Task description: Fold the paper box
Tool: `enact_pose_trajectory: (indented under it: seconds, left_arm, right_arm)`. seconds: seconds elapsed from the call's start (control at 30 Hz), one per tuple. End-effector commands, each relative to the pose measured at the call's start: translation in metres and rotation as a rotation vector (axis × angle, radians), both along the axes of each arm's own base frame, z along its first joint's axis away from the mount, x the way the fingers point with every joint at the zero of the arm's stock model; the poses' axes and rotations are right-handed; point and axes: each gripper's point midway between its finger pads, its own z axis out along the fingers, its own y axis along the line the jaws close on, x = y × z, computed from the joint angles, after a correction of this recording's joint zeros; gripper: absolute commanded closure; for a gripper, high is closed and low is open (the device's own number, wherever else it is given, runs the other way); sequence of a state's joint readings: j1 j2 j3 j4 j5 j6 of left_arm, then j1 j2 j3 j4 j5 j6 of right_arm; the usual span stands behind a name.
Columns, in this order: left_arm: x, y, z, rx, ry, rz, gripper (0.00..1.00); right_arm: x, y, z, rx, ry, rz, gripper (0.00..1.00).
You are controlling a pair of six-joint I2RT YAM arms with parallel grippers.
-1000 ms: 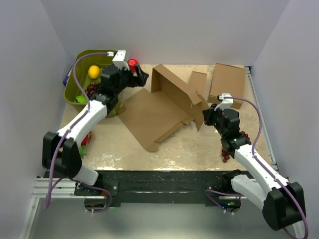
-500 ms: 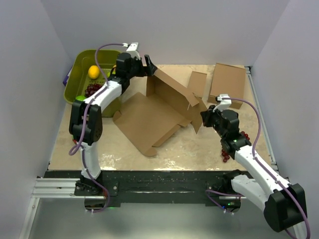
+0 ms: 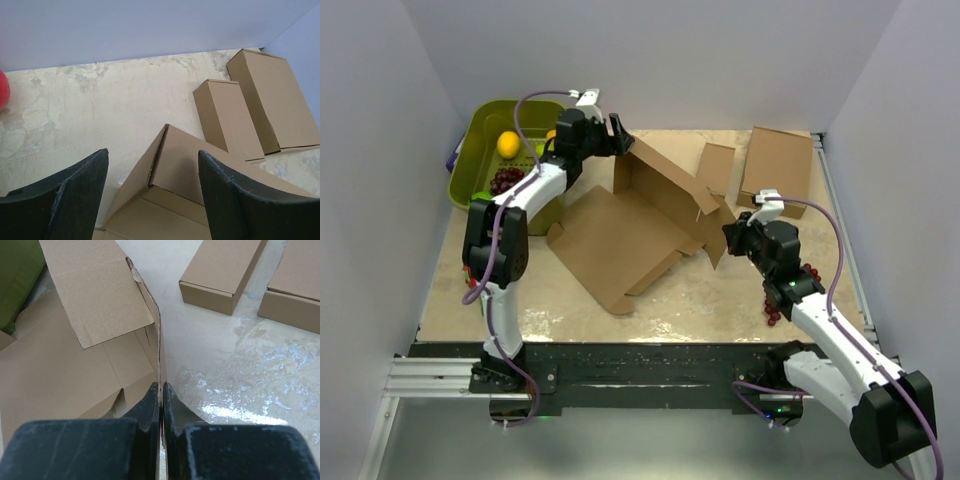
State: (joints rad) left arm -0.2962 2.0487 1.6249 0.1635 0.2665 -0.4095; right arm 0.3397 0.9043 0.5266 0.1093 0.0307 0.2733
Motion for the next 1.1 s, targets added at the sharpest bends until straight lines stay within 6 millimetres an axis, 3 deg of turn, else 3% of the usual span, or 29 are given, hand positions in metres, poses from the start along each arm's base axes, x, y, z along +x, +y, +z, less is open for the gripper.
enact_pose_trajectory:
  seconds: [0.0, 0.23, 0.33, 0.37, 0.4, 0.57, 0.67, 0.8, 1.07]
  left_arm:
    - [0.002, 0.001, -0.012, -0.003, 0.013, -0.007, 0.27]
    - [-0.005, 0.004, -0.043, 0.041, 0.076, -0.016, 0.46]
    - [-0.014, 0.004, -0.047, 0.033, 0.077, -0.034, 0.55]
    - [-0.015, 0.003, -0.036, 0.019, 0.046, -0.037, 0.56]
    - [-0.022, 0.003, -0.043, 0.01, 0.061, -0.045, 0.57]
    - [-0.045, 0.002, -0.031, -0.05, 0.034, -0.058, 0.6]
    - [-0.055, 0.003, -0.02, -0.083, 0.013, -0.054, 0.61]
    - [-0.07, 0.003, -0.023, -0.092, 0.028, -0.052, 0.61]
    - [-0.09, -0.003, -0.016, -0.098, 0.028, -0.056, 0.59]
  right_arm:
    - [0.001, 0.002, 0.022, 0.013, -0.059, 0.011, 1.0]
    - [0.0, -0.002, 0.025, 0.013, -0.067, -0.011, 1.0]
    - [0.003, -0.01, 0.026, 0.006, -0.071, -0.059, 1.0]
    - [0.004, -0.015, 0.025, 0.006, -0.068, -0.088, 0.98]
    - [0.005, -0.018, 0.026, 0.005, -0.069, -0.108, 0.94]
    - [0.013, -0.036, 0.023, -0.002, -0.038, -0.237, 0.45]
    - [0.015, -0.038, 0.024, 0.002, -0.014, -0.259, 0.27]
    - [0.01, -0.042, 0.03, 0.032, 0.011, -0.295, 0.15]
    - [-0.009, -0.028, 0.085, 0.159, -0.024, -0.223, 0.07]
